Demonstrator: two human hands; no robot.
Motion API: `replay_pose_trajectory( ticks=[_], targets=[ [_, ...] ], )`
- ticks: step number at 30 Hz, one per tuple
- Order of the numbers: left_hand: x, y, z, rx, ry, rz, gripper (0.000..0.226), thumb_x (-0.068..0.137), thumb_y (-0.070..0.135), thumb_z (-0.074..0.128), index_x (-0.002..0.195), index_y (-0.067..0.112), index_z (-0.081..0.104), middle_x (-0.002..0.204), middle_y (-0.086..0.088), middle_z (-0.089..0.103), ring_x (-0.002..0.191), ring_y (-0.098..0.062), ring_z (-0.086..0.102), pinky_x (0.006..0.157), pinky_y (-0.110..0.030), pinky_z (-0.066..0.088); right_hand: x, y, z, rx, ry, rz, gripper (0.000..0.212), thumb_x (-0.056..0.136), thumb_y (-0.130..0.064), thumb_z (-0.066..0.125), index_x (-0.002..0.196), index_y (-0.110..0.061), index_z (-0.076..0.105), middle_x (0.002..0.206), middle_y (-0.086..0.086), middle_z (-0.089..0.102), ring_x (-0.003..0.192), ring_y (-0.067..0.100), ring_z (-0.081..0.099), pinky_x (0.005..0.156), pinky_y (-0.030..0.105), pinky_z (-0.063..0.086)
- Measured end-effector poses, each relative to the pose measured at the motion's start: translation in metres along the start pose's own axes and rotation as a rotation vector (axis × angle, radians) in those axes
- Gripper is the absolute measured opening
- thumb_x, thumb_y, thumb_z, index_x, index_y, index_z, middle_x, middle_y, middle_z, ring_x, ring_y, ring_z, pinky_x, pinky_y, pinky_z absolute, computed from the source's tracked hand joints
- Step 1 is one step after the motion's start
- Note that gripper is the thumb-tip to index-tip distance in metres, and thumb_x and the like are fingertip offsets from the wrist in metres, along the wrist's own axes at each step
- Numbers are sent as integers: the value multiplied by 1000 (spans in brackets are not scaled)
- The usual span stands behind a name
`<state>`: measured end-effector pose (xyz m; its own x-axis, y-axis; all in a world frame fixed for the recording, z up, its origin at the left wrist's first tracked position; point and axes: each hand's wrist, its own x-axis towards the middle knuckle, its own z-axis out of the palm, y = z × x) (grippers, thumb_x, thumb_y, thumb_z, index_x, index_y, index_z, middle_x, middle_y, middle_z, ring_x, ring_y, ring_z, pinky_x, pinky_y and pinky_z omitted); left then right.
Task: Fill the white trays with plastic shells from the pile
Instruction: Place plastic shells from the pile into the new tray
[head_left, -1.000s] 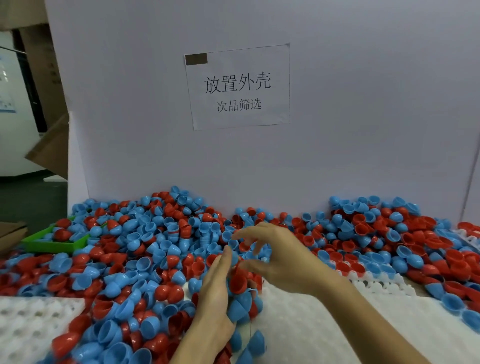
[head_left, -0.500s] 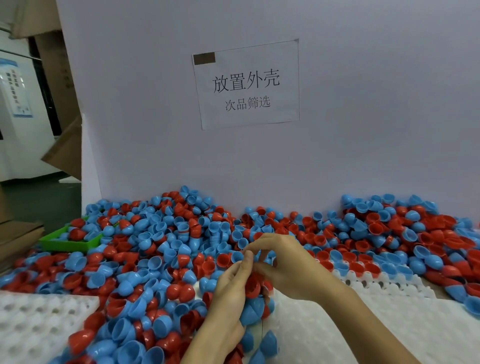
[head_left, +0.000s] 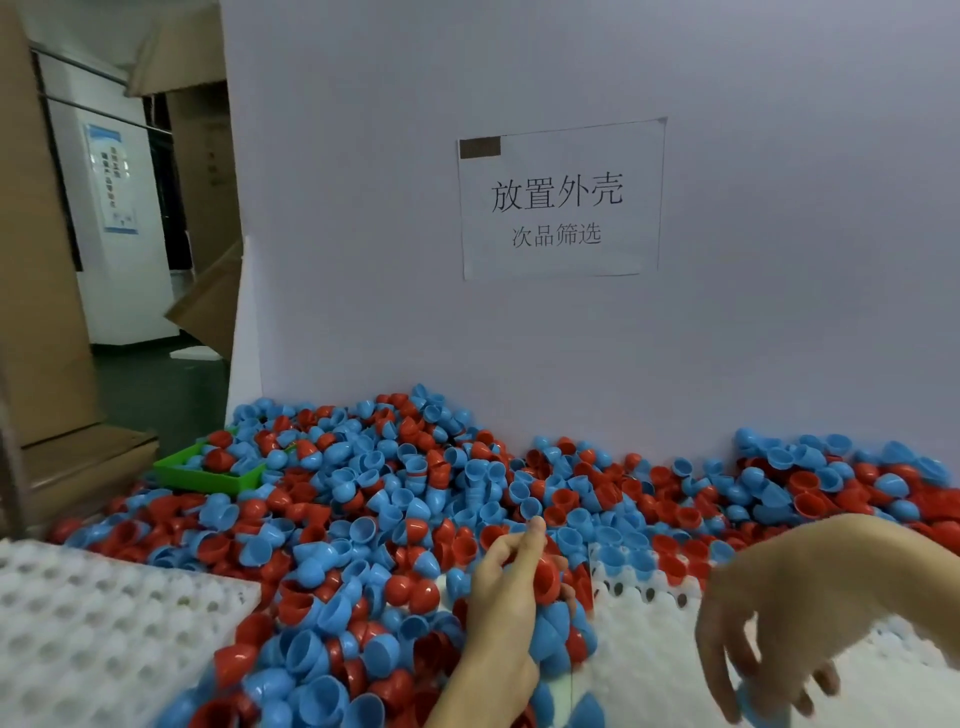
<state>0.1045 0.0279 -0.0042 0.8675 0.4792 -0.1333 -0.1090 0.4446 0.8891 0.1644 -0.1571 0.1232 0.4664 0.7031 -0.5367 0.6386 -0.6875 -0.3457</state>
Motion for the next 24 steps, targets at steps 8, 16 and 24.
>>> replay_pose_trajectory(
  ticks=[8, 16, 24],
  targets=[
    [-2, 1, 0, 7, 32, -33, 34, 78, 48, 78, 79, 14, 72, 78, -14, 72, 74, -27, 64, 84, -47, 58, 22, -21, -29, 546, 757, -434, 102, 67, -34, 79, 152, -40, 23, 152, -25, 31, 129, 0, 46, 107, 27, 45],
    [-2, 4, 0, -78, -46, -97, 27, 89, 16, 63, 65, 13, 73, 71, -11, 69, 65, -23, 64, 64, -35, 54, 38, -19, 4, 163, 609, -227, 41, 93, -36, 65, 119, -61, 46, 120, -39, 47, 110, -9, 57, 94, 13, 48],
    [-5, 4, 4, -62, -96, -81, 23, 96, -6, 48, 102, -1, 70, 90, -20, 76, 74, -26, 73, 55, -32, 57, 60, -24, 39, 180, 713, -209, 23, 93, -37, 66, 115, -44, 66, 106, -21, 65, 93, -2, 64, 79, 17, 55]
  ],
)
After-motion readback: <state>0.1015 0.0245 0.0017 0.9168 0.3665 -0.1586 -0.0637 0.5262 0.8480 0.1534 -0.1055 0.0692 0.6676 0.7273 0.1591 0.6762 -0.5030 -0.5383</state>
